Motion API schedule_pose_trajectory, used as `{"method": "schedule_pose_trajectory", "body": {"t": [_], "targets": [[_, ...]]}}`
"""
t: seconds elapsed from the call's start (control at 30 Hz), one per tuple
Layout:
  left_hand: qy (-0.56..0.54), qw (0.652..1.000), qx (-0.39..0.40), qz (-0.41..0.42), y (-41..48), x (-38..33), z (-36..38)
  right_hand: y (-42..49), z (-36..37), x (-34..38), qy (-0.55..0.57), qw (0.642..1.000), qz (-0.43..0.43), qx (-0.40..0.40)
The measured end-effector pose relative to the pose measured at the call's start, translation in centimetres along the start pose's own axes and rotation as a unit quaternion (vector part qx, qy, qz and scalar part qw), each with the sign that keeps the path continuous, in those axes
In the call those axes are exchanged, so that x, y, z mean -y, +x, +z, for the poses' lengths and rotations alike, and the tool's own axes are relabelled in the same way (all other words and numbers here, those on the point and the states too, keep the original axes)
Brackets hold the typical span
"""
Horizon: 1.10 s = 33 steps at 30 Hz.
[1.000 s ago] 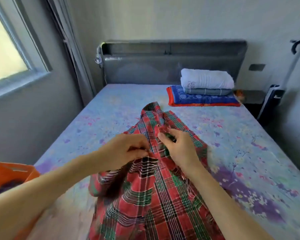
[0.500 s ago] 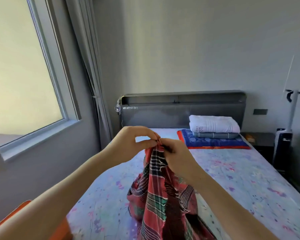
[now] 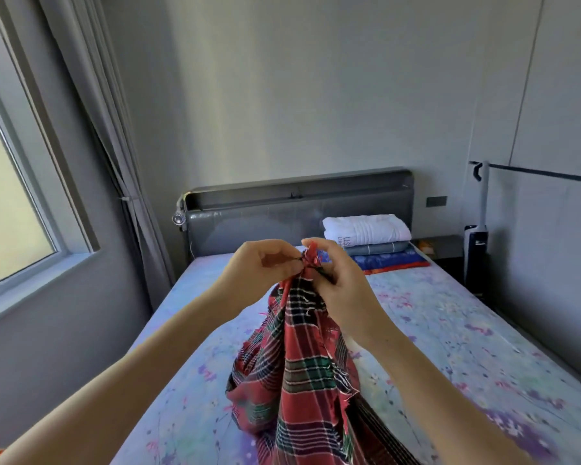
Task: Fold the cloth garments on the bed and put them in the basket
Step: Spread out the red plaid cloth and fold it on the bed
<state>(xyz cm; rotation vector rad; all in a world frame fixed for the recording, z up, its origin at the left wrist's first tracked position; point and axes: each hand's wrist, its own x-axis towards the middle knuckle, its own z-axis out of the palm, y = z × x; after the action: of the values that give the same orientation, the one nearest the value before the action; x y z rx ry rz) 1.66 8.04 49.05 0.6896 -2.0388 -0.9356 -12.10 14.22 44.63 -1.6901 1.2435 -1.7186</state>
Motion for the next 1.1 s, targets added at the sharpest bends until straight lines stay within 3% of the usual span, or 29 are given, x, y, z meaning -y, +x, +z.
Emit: {"method": "schedule_pose_trajectory", "body": {"t": [0.13,0.27,0.47,0.77,0.93,1.1], "targets": [[0.016,1.0,0.021,0.015,0.6,0.1,0.0,-0.2,-0.1,0.4,-0.022,1.0,0.01,-0.018],[0.038,0.998,-0.012,0.045,1.8,0.1,0.0,-0.8,-0.5,0.2,-0.067,0.996,-0.001,-0.051],[0.029,0.995,-0.031,0.09,4.1,-2.3,-0.6,-2.2,-1.3,-0.9,-0.33,0.931,-0.063,-0.145],[0.012,0.984,-0.081,0.157,7.8,-5.3,-2.5,-4.5,-1.8,-1.5,-0.314,0.933,-0.017,-0.172],[-0.017,0.98,-0.1,0.169,9.2,-6.8,-2.9,-6.0,-1.3,-3.7,-0.405,0.896,0.034,-0.179],[-0.046,0.978,-0.118,0.165,9.7,-8.2,-3.3,-6.7,-0.8,-6.8,-0.428,0.883,0.068,-0.18]]}}
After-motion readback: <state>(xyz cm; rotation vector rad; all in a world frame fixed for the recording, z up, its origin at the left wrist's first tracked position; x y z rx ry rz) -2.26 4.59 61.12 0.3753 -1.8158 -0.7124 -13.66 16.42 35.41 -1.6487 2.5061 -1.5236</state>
